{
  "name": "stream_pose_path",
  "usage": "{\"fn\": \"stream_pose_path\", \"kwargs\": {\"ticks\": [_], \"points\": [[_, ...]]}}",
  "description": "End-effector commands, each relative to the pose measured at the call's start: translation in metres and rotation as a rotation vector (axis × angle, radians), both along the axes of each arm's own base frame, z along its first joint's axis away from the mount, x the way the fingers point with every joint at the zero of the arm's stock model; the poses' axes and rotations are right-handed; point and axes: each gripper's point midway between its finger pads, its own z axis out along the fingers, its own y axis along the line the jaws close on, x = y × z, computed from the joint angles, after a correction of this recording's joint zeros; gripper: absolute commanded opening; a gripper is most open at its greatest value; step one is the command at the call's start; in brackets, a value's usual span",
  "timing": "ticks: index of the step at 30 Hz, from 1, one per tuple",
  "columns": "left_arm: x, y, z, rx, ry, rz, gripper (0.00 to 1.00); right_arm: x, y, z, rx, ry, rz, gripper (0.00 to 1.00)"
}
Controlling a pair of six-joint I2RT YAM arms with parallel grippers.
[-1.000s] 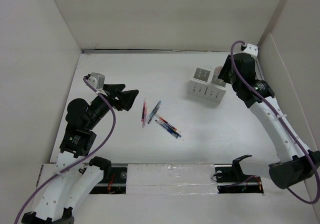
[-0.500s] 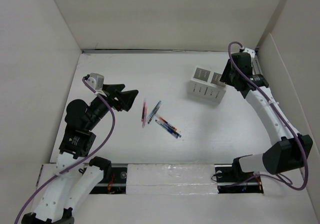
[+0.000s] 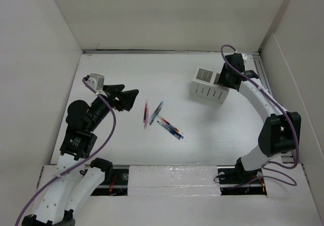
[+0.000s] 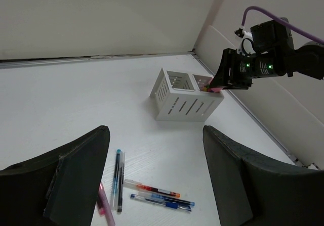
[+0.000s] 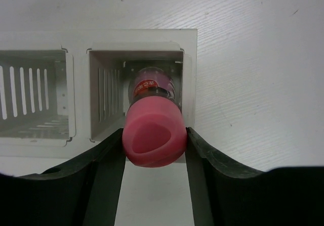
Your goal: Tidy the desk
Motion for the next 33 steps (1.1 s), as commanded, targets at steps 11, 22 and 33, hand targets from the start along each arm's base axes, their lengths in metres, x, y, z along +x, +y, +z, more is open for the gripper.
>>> {"fn": "stream_pose_path", "kwargs": {"ticks": [11,22,33], "points": [[0.003,0.005,0.011,0.001,-0.039,0.032,0.70,-0.011,0.044,0.139,0.099,-0.466,0.091,0.46],[0.003,0.009,0.011,0.002,-0.041,0.055,0.69,-0.125,0.251,0.024,0.418,-0.331,0.696,0.17],[0.005,0.011,0.009,0.009,-0.035,0.068,0.68,-0.126,0.323,-0.063,0.152,-0.162,0.816,0.34]]}}
